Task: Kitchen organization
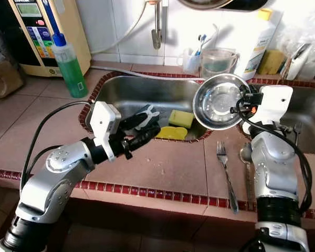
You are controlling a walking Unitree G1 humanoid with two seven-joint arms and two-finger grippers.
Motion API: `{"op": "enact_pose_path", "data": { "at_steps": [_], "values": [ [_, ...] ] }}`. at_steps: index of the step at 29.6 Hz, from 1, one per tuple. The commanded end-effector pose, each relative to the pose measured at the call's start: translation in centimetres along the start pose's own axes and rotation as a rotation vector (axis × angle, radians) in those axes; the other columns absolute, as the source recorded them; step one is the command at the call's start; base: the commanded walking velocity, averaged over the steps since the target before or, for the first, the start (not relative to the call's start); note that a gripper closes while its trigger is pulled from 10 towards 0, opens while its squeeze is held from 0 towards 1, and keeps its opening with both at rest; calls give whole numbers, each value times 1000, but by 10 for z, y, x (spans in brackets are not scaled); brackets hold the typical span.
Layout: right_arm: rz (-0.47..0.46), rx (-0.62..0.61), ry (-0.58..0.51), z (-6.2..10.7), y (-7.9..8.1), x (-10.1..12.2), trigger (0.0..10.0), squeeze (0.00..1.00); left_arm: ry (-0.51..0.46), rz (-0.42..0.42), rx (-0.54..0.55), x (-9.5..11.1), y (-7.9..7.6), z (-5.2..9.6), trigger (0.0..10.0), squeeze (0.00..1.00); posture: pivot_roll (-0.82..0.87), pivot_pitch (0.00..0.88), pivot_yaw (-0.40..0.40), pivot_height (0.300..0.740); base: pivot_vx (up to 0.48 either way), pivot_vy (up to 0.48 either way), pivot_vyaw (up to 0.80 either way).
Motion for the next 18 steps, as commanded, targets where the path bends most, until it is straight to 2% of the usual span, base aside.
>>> {"op": "enact_pose_path", "data": {
  "at_steps": [1, 7, 13, 18],
  "values": [
    [-20, 54, 10, -5, 12, -1, 10000, 0, 2, 7, -10, 4, -3, 3, 10000, 0, -143, 162, 55, 703, 0, 0, 0],
    [-55, 124, 35, -9, 35, -9, 10000, 0, 21, 26, -12, 9, -6, 12, 10000, 0, -124, 214, 67, 703, 0, 0, 0],
    [-54, 143, 38, -11, 41, -10, 10000, 0, 37, 35, -13, 14, -9, 17, 10000, 0, -111, 243, 78, 703, 0, 0, 0],
    [-56, 134, 27, -14, 40, -6, 10000, 0, 49, 34, 2, 15, -6, 17, 10000, 0, -110, 252, 86, 703, 0, 0, 0]
  ]
}}
Point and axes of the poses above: a point about 5 cm out from each wrist's last joint towards the gripper, its own z axis pointing back from the gripper into the wrist, its own x axis along the axis of the wrist's last joint, y = z × x, the point moved 3 cm from there along -z, pointing out of the wrist towards the gripper, and after that the axes turned 6 degrees about -z, right-handed, at the moved point
